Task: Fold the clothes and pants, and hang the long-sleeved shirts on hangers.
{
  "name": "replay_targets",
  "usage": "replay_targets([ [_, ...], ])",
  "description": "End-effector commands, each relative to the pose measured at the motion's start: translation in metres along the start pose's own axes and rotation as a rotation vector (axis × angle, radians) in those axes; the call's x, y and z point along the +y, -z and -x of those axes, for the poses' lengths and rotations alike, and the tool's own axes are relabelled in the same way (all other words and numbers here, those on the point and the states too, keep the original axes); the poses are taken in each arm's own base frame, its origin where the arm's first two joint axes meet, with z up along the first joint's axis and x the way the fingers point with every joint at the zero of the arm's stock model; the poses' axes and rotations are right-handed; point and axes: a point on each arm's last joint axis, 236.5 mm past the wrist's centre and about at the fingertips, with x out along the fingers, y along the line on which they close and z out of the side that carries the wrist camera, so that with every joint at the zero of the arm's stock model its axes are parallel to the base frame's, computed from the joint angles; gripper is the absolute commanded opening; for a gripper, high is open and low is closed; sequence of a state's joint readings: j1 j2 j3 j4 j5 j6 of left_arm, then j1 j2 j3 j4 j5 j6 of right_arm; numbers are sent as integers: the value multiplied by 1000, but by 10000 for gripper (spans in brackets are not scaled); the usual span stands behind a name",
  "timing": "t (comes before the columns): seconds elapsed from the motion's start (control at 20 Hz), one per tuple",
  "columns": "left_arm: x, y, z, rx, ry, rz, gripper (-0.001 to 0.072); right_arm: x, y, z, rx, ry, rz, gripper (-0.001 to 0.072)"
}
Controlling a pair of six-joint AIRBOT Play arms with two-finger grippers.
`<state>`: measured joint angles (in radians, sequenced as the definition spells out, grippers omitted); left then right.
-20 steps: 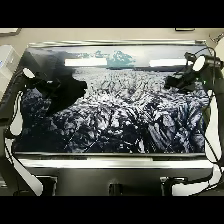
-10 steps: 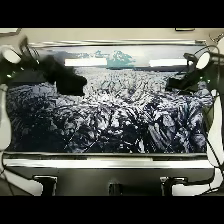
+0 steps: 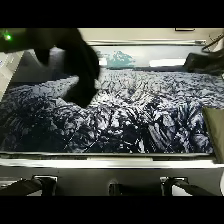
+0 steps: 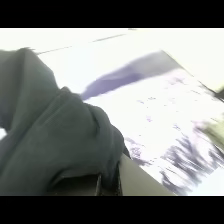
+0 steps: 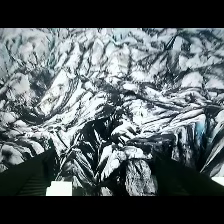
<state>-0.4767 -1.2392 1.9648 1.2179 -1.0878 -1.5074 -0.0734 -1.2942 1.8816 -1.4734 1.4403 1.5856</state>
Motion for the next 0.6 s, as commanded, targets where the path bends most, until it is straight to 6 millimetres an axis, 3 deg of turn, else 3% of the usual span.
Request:
replay_targets([
  [0.0, -48, 30, -7, 70, -3, -76, 25, 6, -13, 70, -158, 0, 17, 693],
  [0.05, -43, 53, -21, 128, -47, -93, 25, 8, -11, 82, -172, -1, 18, 662],
  [0.15, -14, 119, -48, 295, -179, -67, 25, 10, 3, 94, -142, -7, -5, 645],
  [0.25, 12, 208, -69, 501, -274, 43, 26, 14, 35, 84, 2, -30, -22, 646],
  [0.35, 34, 304, -83, 681, -357, 136, 26, 23, 66, 61, 157, -72, -41, 638],
  [0.4, 42, 342, -89, 735, -389, 175, 26, 29, 78, 45, 220, -103, -48, 625],
  [0.5, 47, 405, -93, 855, -428, 241, 26, 36, 101, 4, 337, -150, -71, 625],
  [0.55, 42, 428, -92, 926, -425, 278, 71, 36, 116, -20, 399, -160, -87, 625],
])
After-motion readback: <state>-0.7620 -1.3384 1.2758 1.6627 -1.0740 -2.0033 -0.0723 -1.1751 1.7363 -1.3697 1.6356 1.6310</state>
